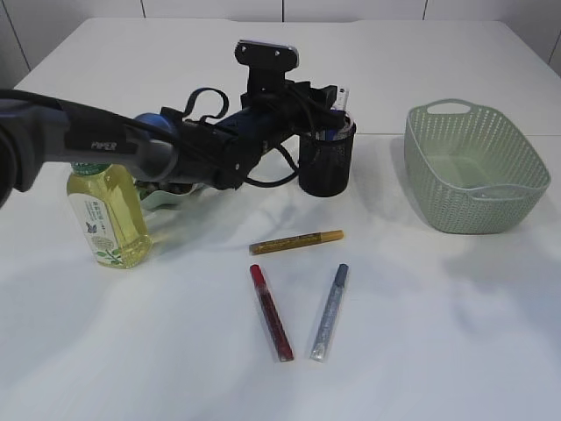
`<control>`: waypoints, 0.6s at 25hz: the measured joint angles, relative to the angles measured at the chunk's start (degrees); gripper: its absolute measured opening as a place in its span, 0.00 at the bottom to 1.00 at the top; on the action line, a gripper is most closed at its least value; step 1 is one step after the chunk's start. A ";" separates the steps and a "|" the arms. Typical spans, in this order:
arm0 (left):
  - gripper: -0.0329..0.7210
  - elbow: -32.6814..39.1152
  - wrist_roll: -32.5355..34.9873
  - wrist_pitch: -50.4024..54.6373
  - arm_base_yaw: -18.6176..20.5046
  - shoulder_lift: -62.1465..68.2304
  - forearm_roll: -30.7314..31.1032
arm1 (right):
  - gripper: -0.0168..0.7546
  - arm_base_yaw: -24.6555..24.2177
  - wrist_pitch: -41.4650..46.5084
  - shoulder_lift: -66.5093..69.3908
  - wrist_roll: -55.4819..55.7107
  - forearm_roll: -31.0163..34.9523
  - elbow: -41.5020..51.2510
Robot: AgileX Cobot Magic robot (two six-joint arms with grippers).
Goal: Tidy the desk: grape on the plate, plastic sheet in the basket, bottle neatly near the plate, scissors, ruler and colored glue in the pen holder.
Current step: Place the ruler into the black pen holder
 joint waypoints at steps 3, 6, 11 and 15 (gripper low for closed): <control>0.51 0.00 0.00 5.74 0.22 -2.94 -0.39 | 0.63 0.00 0.00 0.00 0.00 0.00 0.00; 0.51 0.00 0.00 16.60 0.22 -8.03 -0.39 | 0.63 0.00 0.00 0.00 0.57 0.43 0.00; 0.51 0.00 0.00 37.38 0.22 -17.72 -0.39 | 0.63 0.00 0.00 0.00 1.31 3.57 0.00; 0.51 0.00 0.00 49.76 0.22 -24.81 -0.39 | 0.63 0.00 0.00 0.00 1.42 6.06 0.00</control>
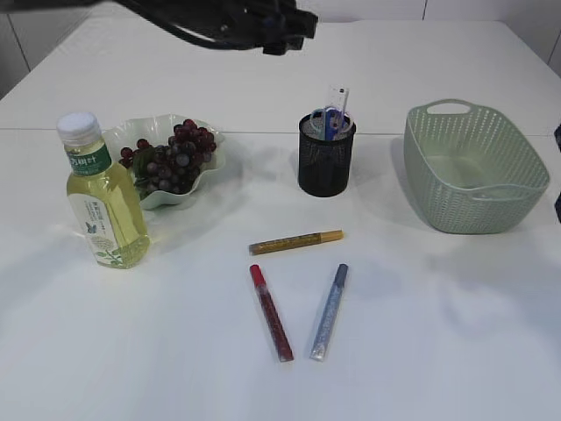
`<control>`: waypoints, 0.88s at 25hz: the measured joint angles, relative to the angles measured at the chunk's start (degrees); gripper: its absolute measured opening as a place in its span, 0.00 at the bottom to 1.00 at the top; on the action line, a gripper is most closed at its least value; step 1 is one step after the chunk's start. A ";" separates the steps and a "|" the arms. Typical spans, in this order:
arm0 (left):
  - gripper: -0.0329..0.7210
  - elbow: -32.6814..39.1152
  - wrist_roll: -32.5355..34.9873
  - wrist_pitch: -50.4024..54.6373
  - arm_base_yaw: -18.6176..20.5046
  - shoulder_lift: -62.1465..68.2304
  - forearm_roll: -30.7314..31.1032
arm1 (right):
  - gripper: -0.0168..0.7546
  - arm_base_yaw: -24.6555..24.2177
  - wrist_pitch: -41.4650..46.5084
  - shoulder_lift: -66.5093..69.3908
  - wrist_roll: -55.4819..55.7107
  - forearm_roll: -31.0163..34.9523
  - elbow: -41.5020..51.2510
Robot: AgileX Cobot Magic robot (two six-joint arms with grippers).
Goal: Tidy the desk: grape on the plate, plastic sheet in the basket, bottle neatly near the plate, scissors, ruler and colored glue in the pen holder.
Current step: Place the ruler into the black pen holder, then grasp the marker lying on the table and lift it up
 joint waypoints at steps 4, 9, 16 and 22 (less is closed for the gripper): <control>0.51 0.00 0.00 12.04 0.00 -6.39 0.00 | 0.63 0.00 0.00 0.00 0.48 3.05 0.00; 0.51 0.00 -1.68 30.84 0.00 -13.46 0.00 | 0.63 0.00 0.00 0.00 0.75 8.46 0.00; 0.51 0.00 -3.36 52.93 0.00 -19.76 0.00 | 0.63 0.00 0.00 0.00 -0.43 11.95 0.00; 0.51 0.00 -3.57 55.01 0.00 -22.44 -3.62 | 0.63 0.00 -0.31 0.00 -0.55 9.60 0.00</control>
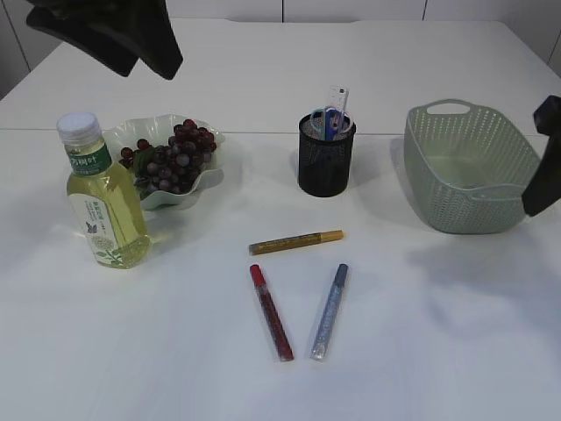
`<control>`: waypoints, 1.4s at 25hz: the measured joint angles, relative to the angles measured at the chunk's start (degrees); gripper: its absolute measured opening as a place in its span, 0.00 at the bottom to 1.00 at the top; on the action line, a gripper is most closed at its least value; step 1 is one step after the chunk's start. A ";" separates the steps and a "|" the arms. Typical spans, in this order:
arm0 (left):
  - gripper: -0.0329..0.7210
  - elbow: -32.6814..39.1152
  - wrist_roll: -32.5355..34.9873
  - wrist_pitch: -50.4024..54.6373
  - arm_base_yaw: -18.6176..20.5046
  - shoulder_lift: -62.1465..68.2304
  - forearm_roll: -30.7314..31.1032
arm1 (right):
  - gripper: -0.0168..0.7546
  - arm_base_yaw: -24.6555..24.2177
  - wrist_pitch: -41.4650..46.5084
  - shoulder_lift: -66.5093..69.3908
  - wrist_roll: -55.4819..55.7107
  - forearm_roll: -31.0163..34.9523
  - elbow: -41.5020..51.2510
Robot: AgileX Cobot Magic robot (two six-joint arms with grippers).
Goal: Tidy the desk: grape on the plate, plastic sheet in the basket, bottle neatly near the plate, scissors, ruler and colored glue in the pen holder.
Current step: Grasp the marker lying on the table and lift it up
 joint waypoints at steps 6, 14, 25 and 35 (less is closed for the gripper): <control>0.51 0.60 0.00 0.12 0.00 -2.08 -0.36 | 0.63 0.14 -0.74 0.08 0.00 0.95 0.00; 0.51 11.50 -2.22 0.34 0.00 -11.22 4.01 | 0.63 9.53 -8.41 2.98 3.22 1.58 0.00; 0.51 16.11 -3.88 0.45 0.00 -16.33 5.26 | 0.63 19.10 -14.41 19.59 16.76 3.37 0.00; 0.51 16.11 -3.68 0.45 0.00 -16.33 5.79 | 0.63 20.37 -19.04 26.74 22.66 1.71 -3.07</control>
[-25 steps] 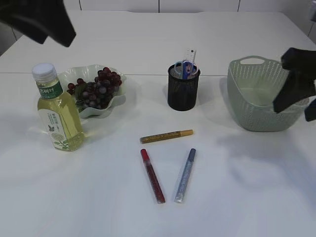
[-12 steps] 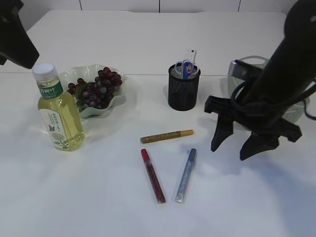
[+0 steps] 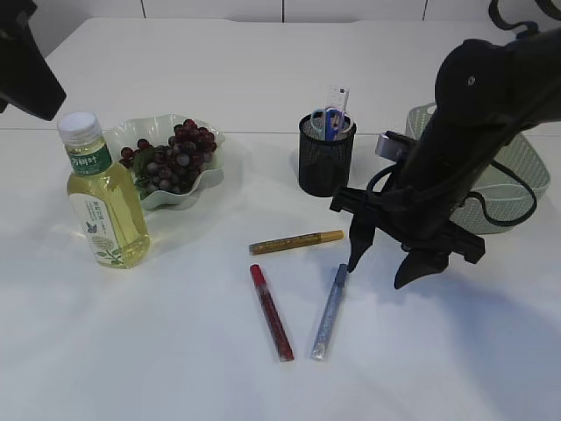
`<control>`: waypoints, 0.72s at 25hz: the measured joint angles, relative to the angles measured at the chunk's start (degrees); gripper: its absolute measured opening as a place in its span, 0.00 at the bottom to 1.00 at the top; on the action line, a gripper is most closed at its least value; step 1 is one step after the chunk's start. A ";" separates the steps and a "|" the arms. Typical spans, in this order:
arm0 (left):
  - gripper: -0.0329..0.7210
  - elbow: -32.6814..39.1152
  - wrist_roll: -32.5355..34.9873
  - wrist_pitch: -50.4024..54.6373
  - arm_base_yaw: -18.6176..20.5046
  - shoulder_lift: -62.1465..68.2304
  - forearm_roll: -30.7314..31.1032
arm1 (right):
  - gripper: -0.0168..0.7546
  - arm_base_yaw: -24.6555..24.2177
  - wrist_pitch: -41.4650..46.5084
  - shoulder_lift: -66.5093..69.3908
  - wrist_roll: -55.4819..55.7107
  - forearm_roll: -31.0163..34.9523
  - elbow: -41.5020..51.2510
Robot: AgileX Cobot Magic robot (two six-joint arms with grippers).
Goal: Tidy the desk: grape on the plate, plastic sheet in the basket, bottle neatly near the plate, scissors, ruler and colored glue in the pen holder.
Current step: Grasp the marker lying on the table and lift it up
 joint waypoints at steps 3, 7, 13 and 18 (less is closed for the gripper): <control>0.51 0.00 0.14 0.00 0.00 -0.04 0.27 | 0.63 0.93 0.11 0.80 1.22 -1.85 -2.31; 0.51 0.00 0.51 0.00 0.00 -0.04 1.09 | 0.63 4.53 3.37 4.23 3.32 -5.95 -7.40; 0.51 0.00 1.00 0.00 0.00 -0.04 2.90 | 0.63 6.78 10.91 9.19 3.91 -7.07 -16.98; 0.51 0.00 1.02 0.00 0.00 -0.04 3.09 | 0.63 6.78 13.42 9.40 4.32 -7.45 -20.01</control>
